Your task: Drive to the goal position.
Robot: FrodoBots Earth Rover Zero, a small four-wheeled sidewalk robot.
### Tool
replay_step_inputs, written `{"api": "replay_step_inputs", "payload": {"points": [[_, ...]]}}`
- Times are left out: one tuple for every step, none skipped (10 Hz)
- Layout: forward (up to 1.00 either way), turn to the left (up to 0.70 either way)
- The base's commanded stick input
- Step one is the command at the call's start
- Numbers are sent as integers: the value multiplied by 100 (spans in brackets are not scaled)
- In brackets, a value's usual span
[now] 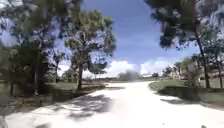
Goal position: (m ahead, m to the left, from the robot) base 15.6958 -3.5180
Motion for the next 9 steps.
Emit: {"api": "replay_step_inputs", "payload": {"points": [[85, 4], [85, 4], [85, 4], [85, 4], [85, 4], [85, 4], [85, 4], [85, 4], [85, 4]]}}
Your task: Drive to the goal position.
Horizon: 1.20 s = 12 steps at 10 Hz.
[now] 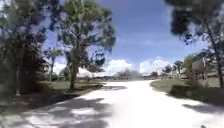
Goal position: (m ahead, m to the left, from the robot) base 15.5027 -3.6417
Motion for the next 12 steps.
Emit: {"api": "replay_step_inputs", "payload": {"points": [[85, 4], [85, 4], [85, 4], [85, 4], [85, 4], [85, 4], [85, 4], [85, 4], [85, 4], [85, 4], [85, 4], [85, 4]]}}
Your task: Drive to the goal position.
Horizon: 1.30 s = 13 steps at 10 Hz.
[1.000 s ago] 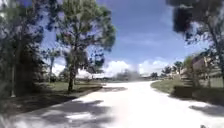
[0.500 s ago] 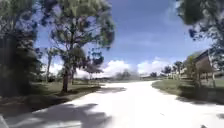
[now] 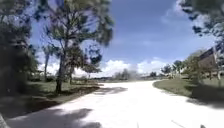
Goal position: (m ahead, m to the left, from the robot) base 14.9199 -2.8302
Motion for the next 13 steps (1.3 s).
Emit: {"api": "replay_step_inputs", "payload": {"points": [[85, 4], [85, 4], [85, 4], [85, 4], [85, 4], [85, 4], [85, 4], [85, 4], [85, 4], [85, 4], [85, 4], [85, 4], [85, 4]]}}
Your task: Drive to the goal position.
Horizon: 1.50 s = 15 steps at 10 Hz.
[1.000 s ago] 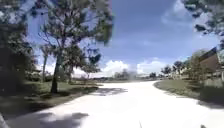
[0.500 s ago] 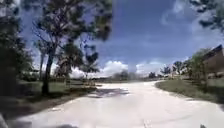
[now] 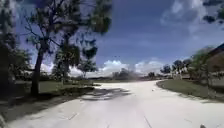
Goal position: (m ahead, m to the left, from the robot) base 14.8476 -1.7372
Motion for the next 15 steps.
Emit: {"api": "replay_step_inputs", "payload": {"points": [[85, 4], [85, 4], [85, 4], [85, 4], [85, 4], [85, 4], [85, 4], [85, 4], [85, 4], [85, 4], [85, 4], [85, 4], [85, 4], [85, 4], [85, 4]]}}
